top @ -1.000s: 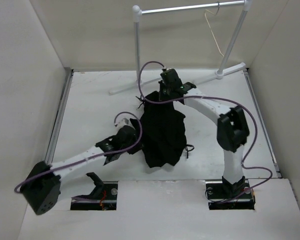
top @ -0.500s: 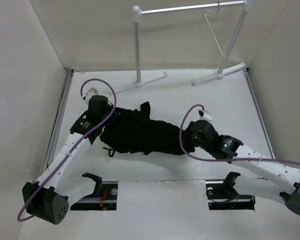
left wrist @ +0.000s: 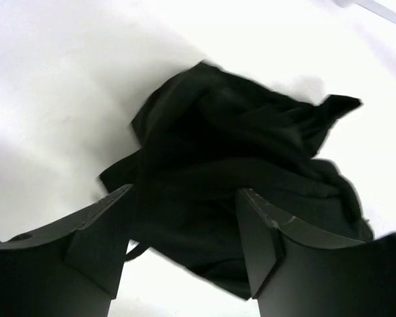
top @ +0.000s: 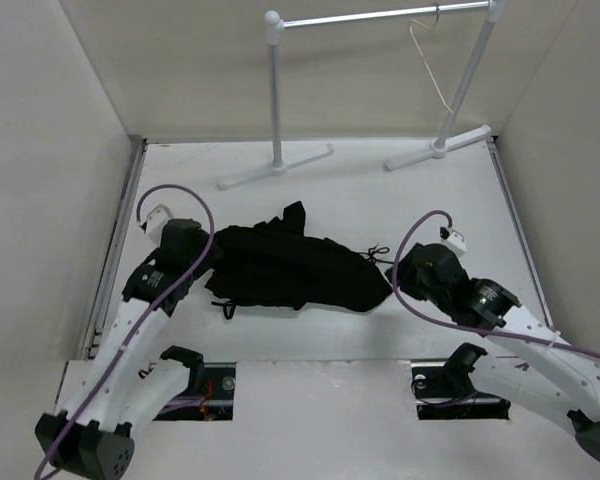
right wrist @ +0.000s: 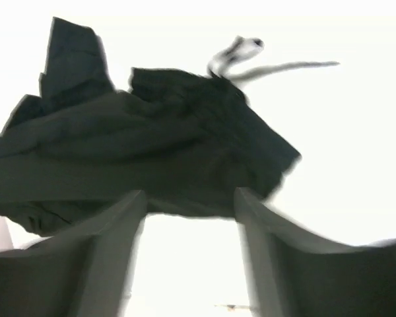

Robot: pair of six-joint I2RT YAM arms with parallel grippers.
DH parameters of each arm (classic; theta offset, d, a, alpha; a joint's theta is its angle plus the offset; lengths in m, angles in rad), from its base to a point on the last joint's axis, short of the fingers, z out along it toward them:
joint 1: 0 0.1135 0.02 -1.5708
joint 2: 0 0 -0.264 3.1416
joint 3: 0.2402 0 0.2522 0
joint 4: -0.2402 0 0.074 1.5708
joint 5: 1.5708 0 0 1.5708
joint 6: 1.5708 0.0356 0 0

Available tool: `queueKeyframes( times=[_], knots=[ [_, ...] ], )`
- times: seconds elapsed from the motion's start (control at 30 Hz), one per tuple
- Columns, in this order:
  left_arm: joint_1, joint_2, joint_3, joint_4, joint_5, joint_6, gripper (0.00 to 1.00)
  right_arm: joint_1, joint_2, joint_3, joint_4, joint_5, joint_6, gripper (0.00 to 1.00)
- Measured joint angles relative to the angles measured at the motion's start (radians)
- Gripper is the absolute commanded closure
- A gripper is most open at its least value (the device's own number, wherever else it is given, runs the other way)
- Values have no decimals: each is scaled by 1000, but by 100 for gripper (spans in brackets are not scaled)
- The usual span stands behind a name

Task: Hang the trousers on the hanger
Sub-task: Flatten out the trousers at the center of the board.

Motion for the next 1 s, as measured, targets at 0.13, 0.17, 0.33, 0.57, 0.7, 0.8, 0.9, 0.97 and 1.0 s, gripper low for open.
queueKeyframes(
  times=[0.13, 0.17, 0.33, 0.57, 0.7, 0.8, 0.9, 0.97, 1.0],
  knots=[
    [55, -159, -108, -106, 8, -70, 58, 56, -57, -72, -96, -10, 55, 76],
    [67, -188, -140, -130, 17, -89, 59, 65, -54, -92, -119, -19, 67, 73],
    [132, -198, -256, -158, 114, -158, 48, 60, 81, -138, -99, -65, 62, 31],
    [206, -78, -336, 51, 259, -191, 40, -43, 382, -147, 183, -118, -23, 46],
    [220, 45, -364, 222, 325, -210, 68, -92, 475, -155, 319, -163, -49, 87],
    [219, 91, -365, 296, 350, -218, 91, -103, 439, -152, 346, -160, -61, 92],
    [225, 92, -340, 309, 355, -220, 96, -106, 336, -115, 304, -135, -89, 93],
    [240, 92, -264, 275, 352, -217, 98, -108, 270, -52, 265, -116, -112, 93],
    [247, 95, -205, 252, 350, -212, 98, -109, 238, -6, 246, -108, -126, 93]
  ],
)
